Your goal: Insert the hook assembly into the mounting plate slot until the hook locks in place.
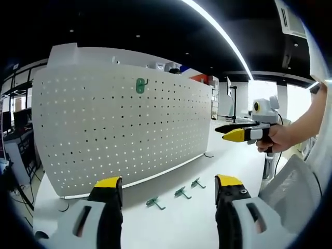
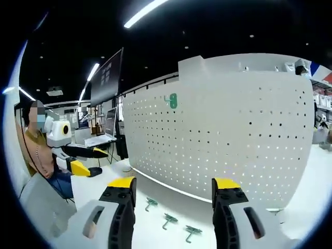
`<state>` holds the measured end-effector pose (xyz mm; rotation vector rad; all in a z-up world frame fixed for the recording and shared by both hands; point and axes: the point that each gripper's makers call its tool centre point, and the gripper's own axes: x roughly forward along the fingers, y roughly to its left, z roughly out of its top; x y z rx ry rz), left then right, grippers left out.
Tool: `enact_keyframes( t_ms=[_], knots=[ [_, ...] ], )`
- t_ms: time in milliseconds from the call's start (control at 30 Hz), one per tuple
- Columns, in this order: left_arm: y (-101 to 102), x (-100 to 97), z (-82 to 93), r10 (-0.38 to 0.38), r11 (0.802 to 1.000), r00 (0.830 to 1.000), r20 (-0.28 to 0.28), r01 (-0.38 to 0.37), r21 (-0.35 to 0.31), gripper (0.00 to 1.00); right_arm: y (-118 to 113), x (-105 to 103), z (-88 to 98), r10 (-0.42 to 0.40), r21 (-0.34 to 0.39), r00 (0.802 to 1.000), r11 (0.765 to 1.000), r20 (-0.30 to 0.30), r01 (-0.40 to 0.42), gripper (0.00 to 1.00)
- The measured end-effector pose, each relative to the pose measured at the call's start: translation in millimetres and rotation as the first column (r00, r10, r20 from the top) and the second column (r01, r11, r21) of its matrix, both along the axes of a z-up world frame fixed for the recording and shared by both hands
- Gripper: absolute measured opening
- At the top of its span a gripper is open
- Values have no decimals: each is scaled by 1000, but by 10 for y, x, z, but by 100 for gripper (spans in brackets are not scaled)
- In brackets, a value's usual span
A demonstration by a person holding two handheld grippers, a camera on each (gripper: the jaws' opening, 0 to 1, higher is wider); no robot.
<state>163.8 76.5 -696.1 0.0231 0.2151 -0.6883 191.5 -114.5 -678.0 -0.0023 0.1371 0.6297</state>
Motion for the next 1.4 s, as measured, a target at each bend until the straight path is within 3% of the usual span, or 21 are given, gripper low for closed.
enact_keyframes(
  t_ms=[600, 1400],
  knots=[
    [10, -64, -97, -23, 1000, 999, -32, 23, -7, 75, -139, -218, -319, -7, -13, 996, 1000, -93, 5, 60],
    [170, -202, -277, -33, 999, 996, -88, 34, 3, 75, -327, -408, -512, -28, -55, 988, 998, -151, 20, 61]
  ],
)
